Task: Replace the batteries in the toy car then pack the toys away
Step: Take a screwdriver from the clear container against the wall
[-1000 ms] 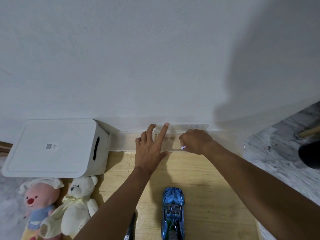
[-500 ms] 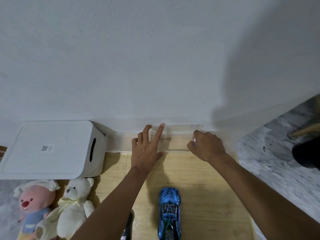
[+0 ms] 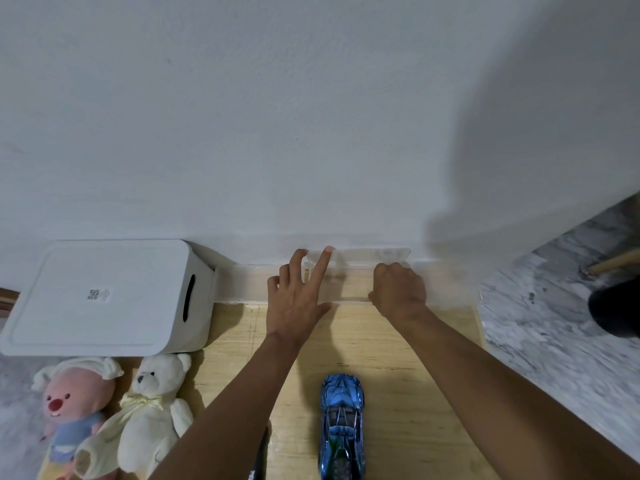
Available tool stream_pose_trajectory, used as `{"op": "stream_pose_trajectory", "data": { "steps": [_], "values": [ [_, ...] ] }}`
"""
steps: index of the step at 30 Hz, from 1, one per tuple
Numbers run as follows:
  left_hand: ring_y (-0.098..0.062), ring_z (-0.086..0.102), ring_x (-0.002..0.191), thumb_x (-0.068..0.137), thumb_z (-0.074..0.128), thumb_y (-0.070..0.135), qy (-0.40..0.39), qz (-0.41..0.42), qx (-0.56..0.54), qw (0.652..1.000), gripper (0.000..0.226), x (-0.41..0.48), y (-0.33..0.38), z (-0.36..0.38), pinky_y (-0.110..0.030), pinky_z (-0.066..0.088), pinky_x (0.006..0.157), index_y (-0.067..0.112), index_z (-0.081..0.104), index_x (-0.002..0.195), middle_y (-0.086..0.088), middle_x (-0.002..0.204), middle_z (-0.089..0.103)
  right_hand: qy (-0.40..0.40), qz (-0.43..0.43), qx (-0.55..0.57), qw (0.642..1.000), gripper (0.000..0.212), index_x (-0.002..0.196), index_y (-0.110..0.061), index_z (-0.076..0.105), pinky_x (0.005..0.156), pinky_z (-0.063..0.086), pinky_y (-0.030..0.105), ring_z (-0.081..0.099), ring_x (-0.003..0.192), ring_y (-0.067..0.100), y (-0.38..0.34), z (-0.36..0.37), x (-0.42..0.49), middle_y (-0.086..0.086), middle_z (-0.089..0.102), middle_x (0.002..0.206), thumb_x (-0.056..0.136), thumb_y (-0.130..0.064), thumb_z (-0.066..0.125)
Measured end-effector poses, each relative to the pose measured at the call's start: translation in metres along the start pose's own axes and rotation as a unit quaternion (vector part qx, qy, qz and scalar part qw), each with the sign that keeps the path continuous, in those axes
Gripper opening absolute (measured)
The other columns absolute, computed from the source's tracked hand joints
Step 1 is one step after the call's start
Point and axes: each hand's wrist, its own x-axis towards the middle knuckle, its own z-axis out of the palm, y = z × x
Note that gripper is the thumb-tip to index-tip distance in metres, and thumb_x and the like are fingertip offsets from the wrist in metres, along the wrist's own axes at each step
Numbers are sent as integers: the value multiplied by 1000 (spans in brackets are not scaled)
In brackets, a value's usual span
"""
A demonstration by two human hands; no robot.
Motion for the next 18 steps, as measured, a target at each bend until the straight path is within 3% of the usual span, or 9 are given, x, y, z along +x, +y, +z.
{"op": "stream_pose_trajectory", "data": {
  "steps": [9,11,15,18],
  "values": [
    [-27,55,110,72,81,67,4,1,5,1000,124,1,0,1,-42,52,85,35,1,163,-12,151,26,-33,-9,38,999,29,123,-11,58,85,49,34,60,116,31,3,0,10,10,62,124,96,-22,61],
    [-27,55,110,72,81,66,5,1,8,1000,125,1,0,2,-41,52,84,35,1,163,-12,151,27,-39,-27,69,997,26,120,-9,59,78,45,34,62,109,32,3,-2,8,12,63,120,98,-23,56],
    [-27,55,108,72,82,64,0,3,12,1000,126,1,-1,1,-41,52,83,36,-1,163,-12,150,25,16,-100,119,988,26,109,-10,51,61,43,34,57,74,32,7,-12,-12,11,67,91,97,-32,46],
    [-28,54,109,72,82,65,-5,1,13,1000,127,1,0,0,-41,52,84,37,-2,162,-11,150,24,11,-193,147,970,25,107,-17,50,60,47,35,56,71,28,15,-11,-37,7,63,84,94,-38,50]
  ]
}}
